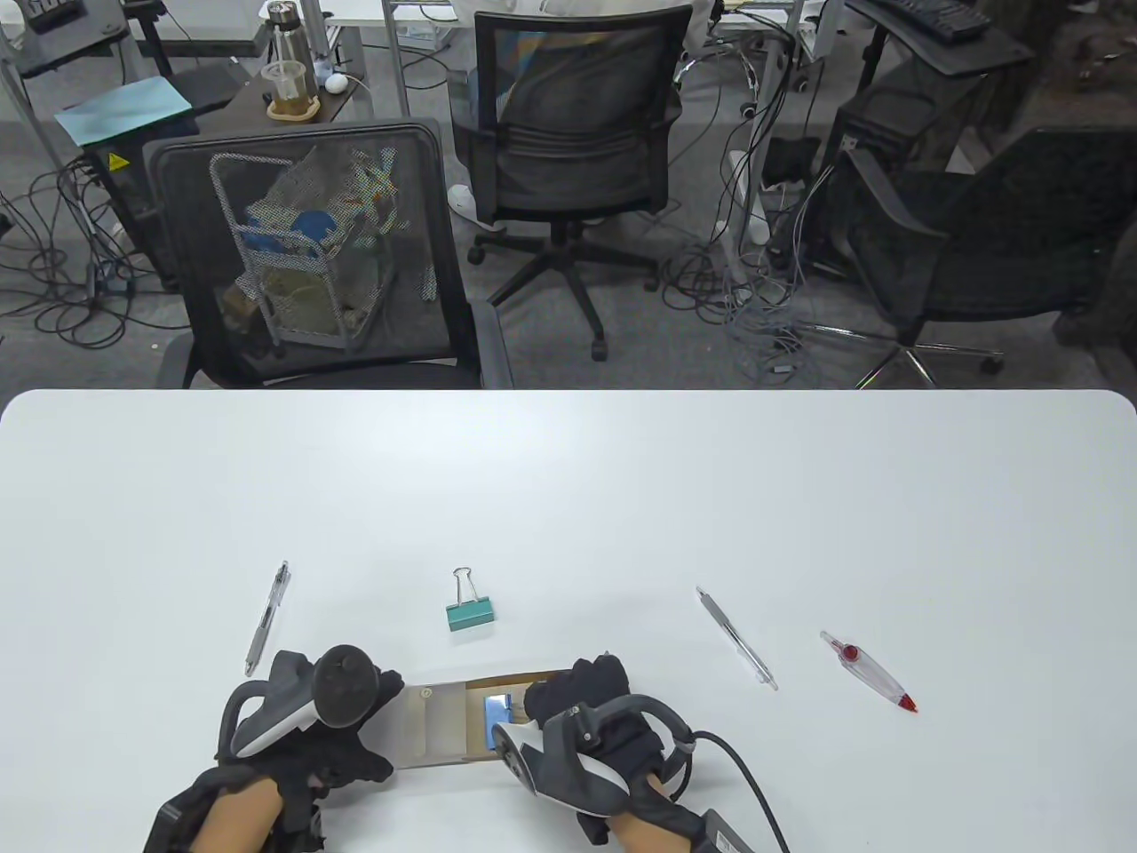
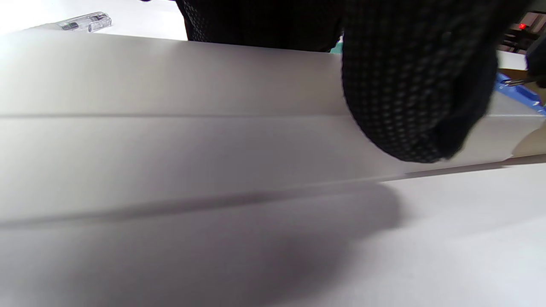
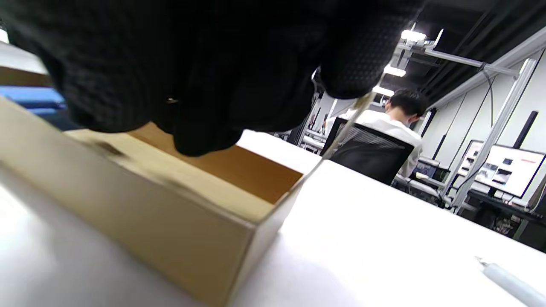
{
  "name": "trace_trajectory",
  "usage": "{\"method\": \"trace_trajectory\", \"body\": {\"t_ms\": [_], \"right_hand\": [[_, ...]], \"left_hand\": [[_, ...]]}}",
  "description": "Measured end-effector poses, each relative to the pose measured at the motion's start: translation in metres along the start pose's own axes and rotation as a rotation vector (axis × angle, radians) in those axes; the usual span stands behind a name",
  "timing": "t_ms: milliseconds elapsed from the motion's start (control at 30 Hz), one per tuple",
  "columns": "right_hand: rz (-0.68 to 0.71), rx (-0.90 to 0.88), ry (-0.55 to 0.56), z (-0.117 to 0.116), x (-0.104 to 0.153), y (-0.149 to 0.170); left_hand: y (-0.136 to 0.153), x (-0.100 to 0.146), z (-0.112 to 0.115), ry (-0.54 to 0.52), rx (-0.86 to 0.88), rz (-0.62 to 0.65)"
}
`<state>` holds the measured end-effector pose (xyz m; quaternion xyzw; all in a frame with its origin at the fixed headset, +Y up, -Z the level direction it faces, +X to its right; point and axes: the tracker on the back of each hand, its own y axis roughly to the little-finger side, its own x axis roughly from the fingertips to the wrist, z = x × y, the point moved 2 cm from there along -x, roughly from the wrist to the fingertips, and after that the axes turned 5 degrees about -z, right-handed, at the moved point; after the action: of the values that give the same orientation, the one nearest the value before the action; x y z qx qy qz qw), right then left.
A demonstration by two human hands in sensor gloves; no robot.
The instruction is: Pack snap-button pull-out pencil case
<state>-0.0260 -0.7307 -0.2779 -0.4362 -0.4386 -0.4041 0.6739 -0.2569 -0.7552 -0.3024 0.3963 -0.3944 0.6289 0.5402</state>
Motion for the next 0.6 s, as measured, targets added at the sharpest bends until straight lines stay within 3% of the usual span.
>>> {"method": "trace_trajectory", "body": {"t_ms": [467,600], "right_hand": [[-0.011,-0.357,-0.242,-0.020,-0.030,-0.028],[-0.022,-0.393,-0.258,-0.024,-0.032,-0.027]], "left_hand": [[0.002,0.000,0.000,0.002,0.018,0.007],[0.002,-0.001,0.001,0.003,0.019,0.007]]}}
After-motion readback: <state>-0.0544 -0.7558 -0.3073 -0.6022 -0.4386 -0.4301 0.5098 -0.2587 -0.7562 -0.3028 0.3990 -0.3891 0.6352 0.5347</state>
